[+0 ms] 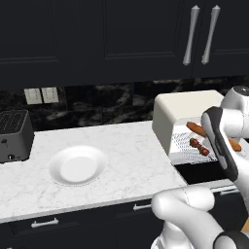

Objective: Pick up the kebab skewer and baguette bread, and place them inside the toaster oven. Close the toaster oven door and start by setting the timer.

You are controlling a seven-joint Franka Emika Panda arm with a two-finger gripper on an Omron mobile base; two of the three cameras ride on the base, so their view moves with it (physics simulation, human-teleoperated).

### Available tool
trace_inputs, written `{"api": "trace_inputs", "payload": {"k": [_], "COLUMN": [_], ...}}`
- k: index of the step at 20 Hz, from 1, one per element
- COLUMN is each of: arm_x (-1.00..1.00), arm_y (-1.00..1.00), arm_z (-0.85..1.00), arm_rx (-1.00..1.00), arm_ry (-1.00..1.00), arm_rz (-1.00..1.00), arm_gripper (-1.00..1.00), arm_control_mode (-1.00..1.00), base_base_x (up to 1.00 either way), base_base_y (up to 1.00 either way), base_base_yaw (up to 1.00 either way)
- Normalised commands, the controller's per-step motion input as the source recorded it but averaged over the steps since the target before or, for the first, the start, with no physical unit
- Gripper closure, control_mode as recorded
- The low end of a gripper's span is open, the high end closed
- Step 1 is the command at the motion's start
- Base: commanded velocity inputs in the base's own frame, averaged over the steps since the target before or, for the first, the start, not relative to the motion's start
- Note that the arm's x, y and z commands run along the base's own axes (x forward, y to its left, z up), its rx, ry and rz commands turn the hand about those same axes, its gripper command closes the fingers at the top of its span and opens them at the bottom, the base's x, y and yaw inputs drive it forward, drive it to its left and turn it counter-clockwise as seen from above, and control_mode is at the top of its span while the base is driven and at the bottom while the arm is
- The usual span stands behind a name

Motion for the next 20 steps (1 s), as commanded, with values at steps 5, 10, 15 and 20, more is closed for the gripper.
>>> {"api": "trace_inputs", "payload": {"k": [5, 10, 15, 20], "arm_x": [0.39, 0.37, 0.47, 0.21], "arm_y": [-0.76, -0.36, -0.19, -0.07], "arm_z": [-0.23, -0.45, -0.31, -0.21], "arm_rx": [0.05, 0.1, 0.07, 0.01], "arm_ry": [-0.01, -0.01, 0.0, 0.0], "arm_rz": [-0.06, -0.05, -0.01, 0.0], "arm_gripper": [1.0, 1.0, 1.0, 1.0], "arm_control_mode": [-1.0, -1.0, -1.0, -1.0], "base_base_x": [0.0, 0.0, 0.0, 0.0], "base_base_y": [0.0, 0.0, 0.0, 0.0], "base_base_yaw": [0.0, 0.0, 0.0, 0.0]}}
